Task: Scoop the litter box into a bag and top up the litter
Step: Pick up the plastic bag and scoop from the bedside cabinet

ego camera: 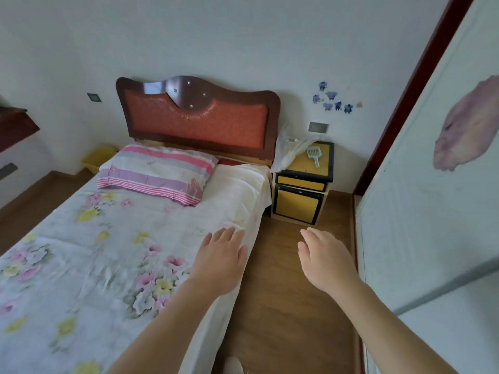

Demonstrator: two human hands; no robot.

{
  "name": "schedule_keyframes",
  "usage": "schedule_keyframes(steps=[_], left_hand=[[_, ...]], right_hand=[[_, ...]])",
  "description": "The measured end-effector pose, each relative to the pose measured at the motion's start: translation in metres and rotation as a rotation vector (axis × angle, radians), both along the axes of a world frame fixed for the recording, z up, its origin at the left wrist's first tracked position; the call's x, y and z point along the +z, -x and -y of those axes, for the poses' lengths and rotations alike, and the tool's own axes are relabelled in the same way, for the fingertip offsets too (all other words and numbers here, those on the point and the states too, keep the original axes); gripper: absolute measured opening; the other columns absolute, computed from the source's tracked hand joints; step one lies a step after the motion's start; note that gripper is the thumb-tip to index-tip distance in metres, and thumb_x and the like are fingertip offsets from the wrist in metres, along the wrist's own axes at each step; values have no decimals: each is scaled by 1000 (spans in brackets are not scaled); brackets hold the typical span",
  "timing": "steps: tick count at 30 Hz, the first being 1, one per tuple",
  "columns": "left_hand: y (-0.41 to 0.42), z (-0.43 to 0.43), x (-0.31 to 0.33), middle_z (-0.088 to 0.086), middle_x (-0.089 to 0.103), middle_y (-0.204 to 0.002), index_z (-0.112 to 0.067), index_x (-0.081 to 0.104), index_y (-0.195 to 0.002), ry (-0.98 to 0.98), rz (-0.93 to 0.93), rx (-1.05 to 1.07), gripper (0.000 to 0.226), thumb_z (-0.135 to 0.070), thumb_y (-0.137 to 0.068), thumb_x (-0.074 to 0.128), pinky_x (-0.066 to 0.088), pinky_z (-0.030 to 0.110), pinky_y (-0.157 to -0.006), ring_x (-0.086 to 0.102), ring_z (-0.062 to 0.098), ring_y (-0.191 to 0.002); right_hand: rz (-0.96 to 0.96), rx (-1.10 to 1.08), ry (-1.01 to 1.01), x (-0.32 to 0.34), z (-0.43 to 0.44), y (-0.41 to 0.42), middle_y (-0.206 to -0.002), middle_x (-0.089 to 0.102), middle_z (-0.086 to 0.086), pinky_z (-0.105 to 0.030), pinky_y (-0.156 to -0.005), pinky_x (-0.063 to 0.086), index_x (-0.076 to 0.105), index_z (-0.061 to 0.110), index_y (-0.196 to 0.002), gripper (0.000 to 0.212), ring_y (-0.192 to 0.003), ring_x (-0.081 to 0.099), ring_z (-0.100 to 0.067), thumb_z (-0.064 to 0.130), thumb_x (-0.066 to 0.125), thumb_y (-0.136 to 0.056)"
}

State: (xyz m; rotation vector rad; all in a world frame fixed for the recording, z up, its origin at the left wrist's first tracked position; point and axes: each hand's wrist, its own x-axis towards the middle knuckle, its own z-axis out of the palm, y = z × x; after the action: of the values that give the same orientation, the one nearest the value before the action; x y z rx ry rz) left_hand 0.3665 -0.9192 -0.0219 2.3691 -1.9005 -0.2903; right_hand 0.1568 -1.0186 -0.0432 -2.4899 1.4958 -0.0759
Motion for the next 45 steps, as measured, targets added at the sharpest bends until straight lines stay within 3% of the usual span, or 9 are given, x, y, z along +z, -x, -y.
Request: schedule_keyframes(steps=[12,23,27,31,38,41,45], left_hand=[[-105,235,-19,-4,43,-150,-25,39,-145,-18,-26,-155,46,-41,-105,24,25,35,-117,37,17,-139],[-113,434,-43,-3,52,-139,-22,47,-137,-44,-35,-210,40,-36,-104,27,33,33,-110,46,15,-128],[-105,514,-54,-3,50,-143,-23,44,-141,-53,-45,-186,41,-35,-104,29,32,36,-112,44,17,-132],[-99,578,-62,-4,50,-142,-23,45,-140,-59,-42,-167,41,-36,-103,32,33,36,-112,44,16,-133],[-107,669,-80,-3,57,-130,-22,51,-132,-94,-52,-157,38,-34,-101,32,39,38,-105,51,20,-123],[-117,712,-97,-2,55,-136,-21,48,-136,-120,-83,-148,41,-34,-101,32,38,39,-106,50,21,-126],[-131,771,-135,2,54,-137,-17,48,-136,-191,-104,-162,42,-37,-102,32,39,40,-103,51,23,-125]], right_hand=[[-36,-171,16,-19,190,-83,-152,43,6,-30,-112,35,39,25,-149,48,-140,40,-15,40,26,-105],[6,-221,4,-45,372,-84,-146,50,5,-28,-104,42,43,22,-145,46,-131,49,-15,37,29,-105],[30,-205,5,-55,455,-75,-137,57,4,-29,-97,49,48,22,-141,43,-120,55,-15,36,32,-104],[0,-160,29,-65,529,-69,-107,63,6,-27,-71,54,56,22,-122,34,-84,56,-9,37,34,-102],[-40,-133,-4,-88,627,-73,-102,61,5,-27,-65,52,57,20,-120,36,-78,54,-9,37,32,-102],[-72,-154,-45,-110,666,-80,-92,56,8,-23,-60,45,57,21,-113,34,-72,50,-6,38,31,-101],[-90,-204,-104,-147,709,-90,-96,58,6,-29,-66,52,55,20,-121,36,-76,53,-9,37,30,-102]])
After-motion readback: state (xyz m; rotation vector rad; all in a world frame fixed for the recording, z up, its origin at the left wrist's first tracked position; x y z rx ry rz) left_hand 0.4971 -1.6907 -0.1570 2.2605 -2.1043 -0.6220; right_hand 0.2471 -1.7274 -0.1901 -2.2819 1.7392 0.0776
